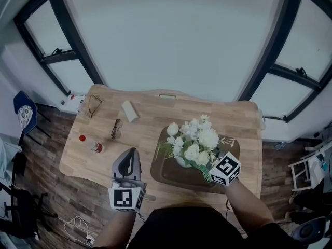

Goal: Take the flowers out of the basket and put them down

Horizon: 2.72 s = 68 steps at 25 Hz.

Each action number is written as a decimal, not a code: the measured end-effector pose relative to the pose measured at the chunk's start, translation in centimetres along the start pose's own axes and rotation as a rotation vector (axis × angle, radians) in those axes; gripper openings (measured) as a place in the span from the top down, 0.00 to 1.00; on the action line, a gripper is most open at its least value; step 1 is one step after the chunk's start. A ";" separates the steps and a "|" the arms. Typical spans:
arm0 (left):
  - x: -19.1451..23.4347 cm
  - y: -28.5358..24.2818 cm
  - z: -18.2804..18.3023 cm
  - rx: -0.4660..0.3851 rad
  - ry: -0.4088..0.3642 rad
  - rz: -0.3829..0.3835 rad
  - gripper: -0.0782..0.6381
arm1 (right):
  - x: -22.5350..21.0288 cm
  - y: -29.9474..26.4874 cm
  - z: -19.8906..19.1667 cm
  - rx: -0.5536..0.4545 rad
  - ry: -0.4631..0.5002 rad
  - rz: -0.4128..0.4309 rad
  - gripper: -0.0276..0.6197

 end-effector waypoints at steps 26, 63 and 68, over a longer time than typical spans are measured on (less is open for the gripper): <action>-9.1 -6.2 3.3 -0.105 -0.009 -0.247 0.88 | -1.1 15.9 5.8 -0.143 0.022 -0.319 0.52; -23.0 -9.5 1.6 -0.058 -0.061 -0.489 0.88 | -2.1 31.5 -3.8 -0.161 -0.110 -0.683 0.52; -22.5 -9.9 0.7 -0.026 -0.056 -0.457 0.88 | -2.8 30.9 -6.7 -0.146 -0.146 -0.683 0.52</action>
Point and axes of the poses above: the fingertips, and each gripper's own axes: y backward along the fingers, x to its left, z out of its top, the point moved 6 cm from there along y, backward along the fingers, and after that the axes turned 6 degrees about z, right-handed, at the moved point
